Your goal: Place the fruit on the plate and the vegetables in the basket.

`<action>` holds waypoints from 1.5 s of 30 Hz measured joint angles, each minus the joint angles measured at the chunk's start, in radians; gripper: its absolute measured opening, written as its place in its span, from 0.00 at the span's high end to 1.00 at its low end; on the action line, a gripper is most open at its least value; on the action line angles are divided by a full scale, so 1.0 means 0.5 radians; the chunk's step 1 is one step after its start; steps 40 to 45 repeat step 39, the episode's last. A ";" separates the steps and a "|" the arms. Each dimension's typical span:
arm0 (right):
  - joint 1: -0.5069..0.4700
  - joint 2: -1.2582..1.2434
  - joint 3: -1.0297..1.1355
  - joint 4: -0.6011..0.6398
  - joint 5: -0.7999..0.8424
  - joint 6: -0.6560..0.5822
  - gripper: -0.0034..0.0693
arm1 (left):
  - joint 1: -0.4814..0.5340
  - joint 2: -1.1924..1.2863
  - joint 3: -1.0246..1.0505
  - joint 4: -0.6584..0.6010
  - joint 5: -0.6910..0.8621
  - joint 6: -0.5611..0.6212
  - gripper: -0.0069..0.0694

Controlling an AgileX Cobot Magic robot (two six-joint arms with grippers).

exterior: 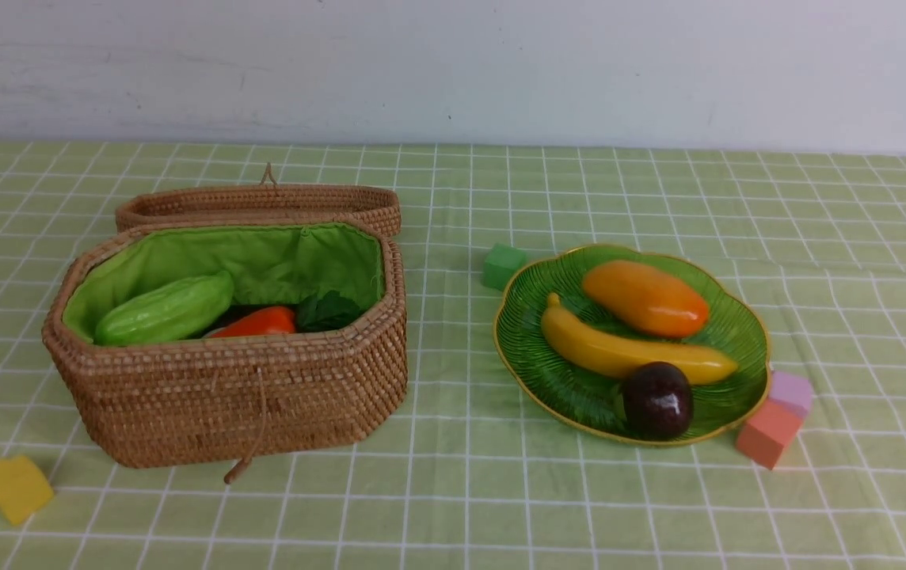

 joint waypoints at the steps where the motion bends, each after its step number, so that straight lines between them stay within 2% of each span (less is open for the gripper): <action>1: 0.000 0.000 0.000 0.000 0.000 0.000 0.62 | 0.000 0.000 0.000 0.000 0.000 0.000 0.82; 45: 0.000 0.000 0.000 0.000 0.000 0.000 0.62 | 0.000 0.000 0.000 0.000 0.000 -0.002 0.79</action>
